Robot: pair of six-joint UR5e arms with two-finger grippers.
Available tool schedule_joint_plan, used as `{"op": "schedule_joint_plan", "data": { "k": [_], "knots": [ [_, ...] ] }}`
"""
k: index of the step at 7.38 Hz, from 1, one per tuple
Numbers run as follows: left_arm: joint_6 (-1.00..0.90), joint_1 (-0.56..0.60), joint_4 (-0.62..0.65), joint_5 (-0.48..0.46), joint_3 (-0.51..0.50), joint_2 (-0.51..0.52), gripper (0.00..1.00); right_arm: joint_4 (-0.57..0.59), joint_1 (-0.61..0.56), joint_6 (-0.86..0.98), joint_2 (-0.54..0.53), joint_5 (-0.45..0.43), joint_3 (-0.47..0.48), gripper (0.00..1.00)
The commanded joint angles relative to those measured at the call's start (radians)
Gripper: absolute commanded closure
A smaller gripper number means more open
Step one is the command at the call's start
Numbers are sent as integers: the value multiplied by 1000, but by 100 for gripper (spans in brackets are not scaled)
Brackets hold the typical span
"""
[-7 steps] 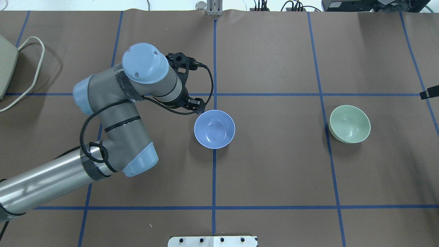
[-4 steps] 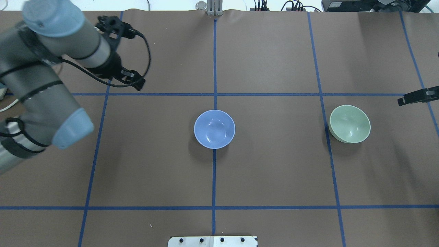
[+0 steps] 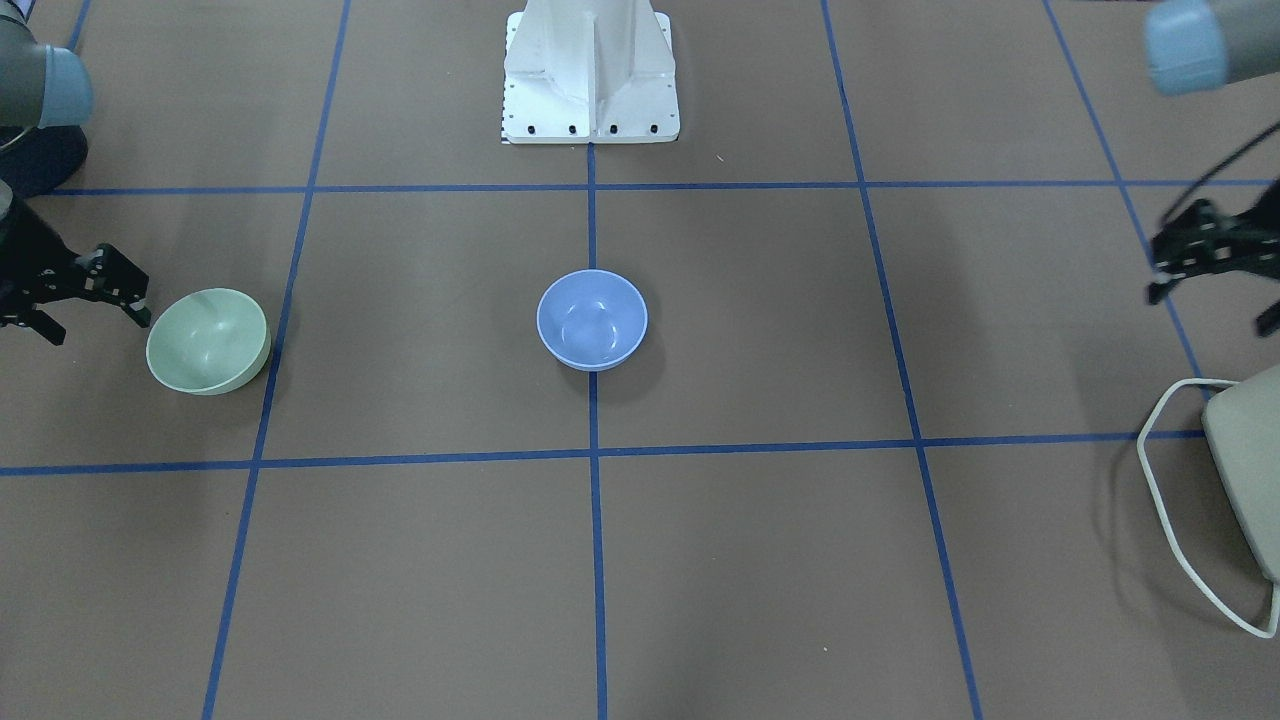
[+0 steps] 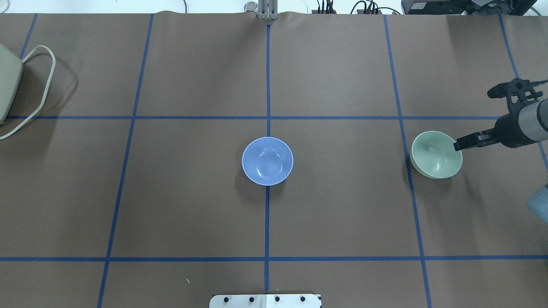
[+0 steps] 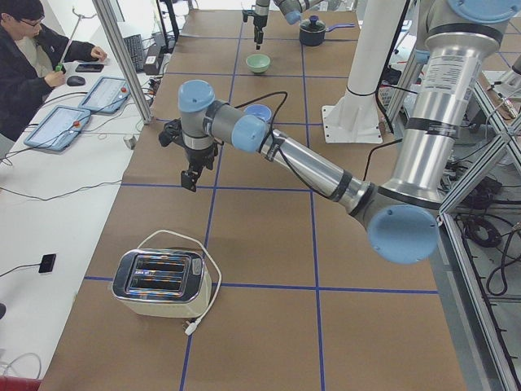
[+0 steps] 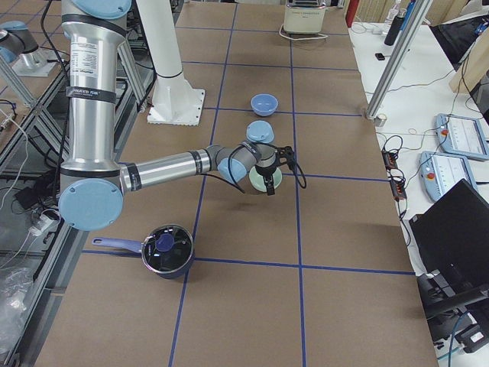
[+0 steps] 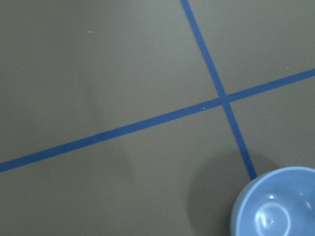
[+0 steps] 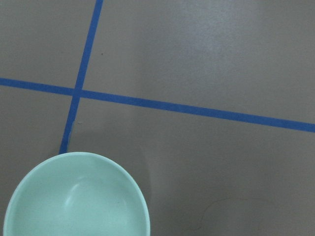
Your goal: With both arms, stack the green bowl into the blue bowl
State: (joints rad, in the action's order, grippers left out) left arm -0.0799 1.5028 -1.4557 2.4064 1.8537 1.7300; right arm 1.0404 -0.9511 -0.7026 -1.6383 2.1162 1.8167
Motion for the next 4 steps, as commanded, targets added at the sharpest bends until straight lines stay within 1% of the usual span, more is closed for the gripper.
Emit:
{"op": "schedule_joint_plan", "data": {
  "k": [1,2,3,4],
  "knots": [
    [-116,213,-20,86,-89,-151,1,1,49,-3,5,-24,-10,2],
    [-242,233,-148,6,-164,-209,1,1,57,-2,14,-31,-34,7],
    [-250,234,-144,-89,-177,-227,1,0,57,0,31,-31,-60,18],
    [-250,234,-144,-95,-182,-230,1,1,58,0,35,-28,-66,44]
  ]
}}
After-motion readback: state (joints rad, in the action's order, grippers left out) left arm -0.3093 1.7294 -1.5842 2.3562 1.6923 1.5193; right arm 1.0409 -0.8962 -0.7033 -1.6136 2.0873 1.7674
